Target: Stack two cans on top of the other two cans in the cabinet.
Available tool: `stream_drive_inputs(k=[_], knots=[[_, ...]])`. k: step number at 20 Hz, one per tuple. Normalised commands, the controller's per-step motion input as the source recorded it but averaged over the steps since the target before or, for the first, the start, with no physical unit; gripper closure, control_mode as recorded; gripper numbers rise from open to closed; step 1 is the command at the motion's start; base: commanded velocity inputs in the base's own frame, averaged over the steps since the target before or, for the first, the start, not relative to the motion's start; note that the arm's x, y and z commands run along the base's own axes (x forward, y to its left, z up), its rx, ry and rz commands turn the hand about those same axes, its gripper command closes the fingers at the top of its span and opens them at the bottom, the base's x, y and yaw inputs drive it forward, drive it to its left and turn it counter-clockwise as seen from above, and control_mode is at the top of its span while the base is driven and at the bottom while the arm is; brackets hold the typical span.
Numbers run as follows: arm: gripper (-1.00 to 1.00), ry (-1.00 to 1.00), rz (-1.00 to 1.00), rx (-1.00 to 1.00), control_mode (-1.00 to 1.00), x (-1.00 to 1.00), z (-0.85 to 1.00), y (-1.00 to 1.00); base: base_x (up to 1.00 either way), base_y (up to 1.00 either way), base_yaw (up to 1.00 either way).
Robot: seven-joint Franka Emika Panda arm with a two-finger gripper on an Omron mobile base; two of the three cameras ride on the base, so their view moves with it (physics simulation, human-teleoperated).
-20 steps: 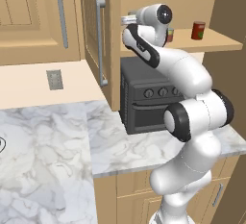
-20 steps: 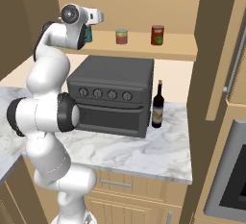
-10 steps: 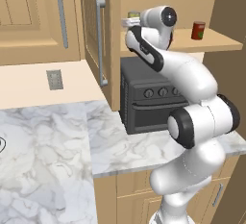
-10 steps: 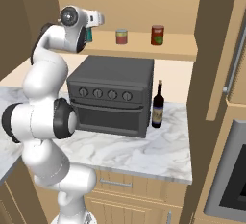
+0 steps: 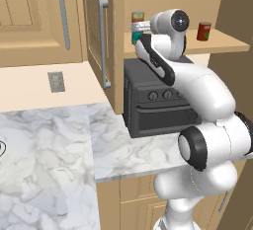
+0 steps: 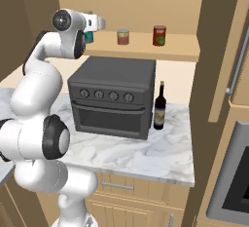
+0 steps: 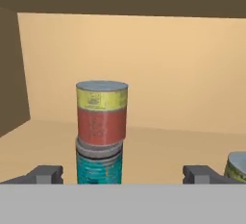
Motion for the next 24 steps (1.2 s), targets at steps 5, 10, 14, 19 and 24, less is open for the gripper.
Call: stream_drive_inputs(k=[5,10,14,19,24], knots=[[-1.0,0.0,-0.21,0.0,-1.0,-0.52,-0.02,-0.14,0.0,0.0,0.0],[-1.0,0.1,-0.2,0.01,-1.0,-0.39,0.04,-0.3,0.0,0.0,0.0],[-1.0,0.14,-0.12,0.06,-1.0,-0.35,0.07,-0.3,0.0,0.0,0.0],[-1.0,0.15,-0.05,0.05,-1.0,-0.29,0.03,-0.26,0.0,0.0,0.0],[-1.0,0.0,0.0,0.0,-1.0,-0.13,-0.04,-0.34,0.0,0.0,0.0]])
